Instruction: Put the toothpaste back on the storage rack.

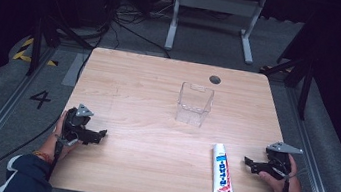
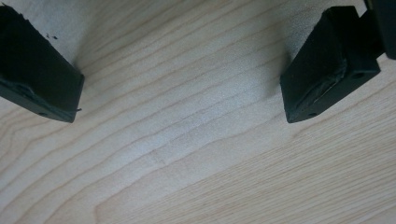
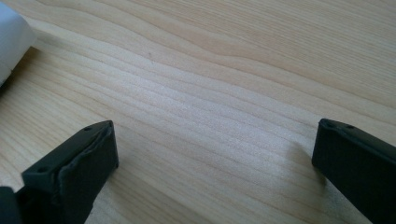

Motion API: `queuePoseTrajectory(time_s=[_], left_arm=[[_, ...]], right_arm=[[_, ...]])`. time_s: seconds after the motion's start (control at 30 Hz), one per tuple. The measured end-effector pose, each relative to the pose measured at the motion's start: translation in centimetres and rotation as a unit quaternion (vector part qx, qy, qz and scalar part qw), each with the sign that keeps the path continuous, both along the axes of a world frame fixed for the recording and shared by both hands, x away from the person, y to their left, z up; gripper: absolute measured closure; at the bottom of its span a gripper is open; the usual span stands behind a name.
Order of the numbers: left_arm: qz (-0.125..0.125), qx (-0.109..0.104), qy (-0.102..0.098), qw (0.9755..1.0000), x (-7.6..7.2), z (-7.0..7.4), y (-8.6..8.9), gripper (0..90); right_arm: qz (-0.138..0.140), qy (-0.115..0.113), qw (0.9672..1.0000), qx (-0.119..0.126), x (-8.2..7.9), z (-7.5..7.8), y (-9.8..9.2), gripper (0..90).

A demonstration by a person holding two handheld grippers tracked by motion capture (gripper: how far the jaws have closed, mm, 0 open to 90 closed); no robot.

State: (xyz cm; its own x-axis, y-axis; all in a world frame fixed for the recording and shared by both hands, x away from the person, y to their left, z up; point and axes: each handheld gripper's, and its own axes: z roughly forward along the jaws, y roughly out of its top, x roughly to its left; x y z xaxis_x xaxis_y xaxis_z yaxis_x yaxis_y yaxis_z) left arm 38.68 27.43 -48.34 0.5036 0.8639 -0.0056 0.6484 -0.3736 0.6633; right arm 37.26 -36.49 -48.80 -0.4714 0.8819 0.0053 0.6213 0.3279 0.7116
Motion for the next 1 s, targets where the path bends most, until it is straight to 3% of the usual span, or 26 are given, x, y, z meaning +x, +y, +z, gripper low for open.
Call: queuePoseTrajectory(time_s=[0.3,0.47,0.53,0.57,0.6,0.67,0.73,0.77,0.97,1.0], left_arm=[[-0.037,0.001,-0.001,0.9993,-0.2,0.0,0.6,0.2],[-0.043,0.003,-0.002,0.9991,-0.2,0.0,0.7,0.2],[-0.044,0.003,-0.002,0.999,-0.2,0.0,0.7,0.2],[-0.042,0.001,-0.001,0.9991,-0.2,0.0,0.7,0.2],[-0.042,0.002,-0.003,0.9991,-0.2,0.0,0.7,0.2],[-0.042,0.001,-0.002,0.9991,-0.3,0.0,0.7,0.3],[-0.047,0.005,0.001,0.9989,-0.2,0.1,0.8,0.1],[-0.047,0.005,-0.002,0.9989,-0.1,0.0,0.8,0.1],[-0.048,0.005,-0.002,0.9988,-0.1,0.0,0.8,0.1],[-0.048,0.005,-0.002,0.9988,-0.1,0.0,0.8,0.1]], right_arm=[[0.002,-0.002,1.0,-0.007,-0.1,0.1,0.1,0.4],[0.032,0.007,0.999,-0.032,-0.5,0.5,0.4,0.5],[0.049,0.013,0.9982,-0.034,-0.7,0.7,0.8,5.7],[0.06,0.014,0.9977,-0.028,-0.8,0.8,1.1,13.1],[0.073,0.013,0.9969,-0.024,-1.1,1.0,1.3,19.8],[0.096,0.016,0.9948,-0.03,-1.6,1.2,2.0,14.3],[0.114,0.018,0.993,-0.027,-1.9,1.2,2.5,19.1],[0.128,0.02,0.9911,-0.027,-2.2,1.2,2.9,17.9],[0.156,0.02,0.987,-0.032,-2.9,1.4,4.0,17.2],[0.173,0.021,0.9841,-0.034,-3.4,1.5,4.5,17.4]])
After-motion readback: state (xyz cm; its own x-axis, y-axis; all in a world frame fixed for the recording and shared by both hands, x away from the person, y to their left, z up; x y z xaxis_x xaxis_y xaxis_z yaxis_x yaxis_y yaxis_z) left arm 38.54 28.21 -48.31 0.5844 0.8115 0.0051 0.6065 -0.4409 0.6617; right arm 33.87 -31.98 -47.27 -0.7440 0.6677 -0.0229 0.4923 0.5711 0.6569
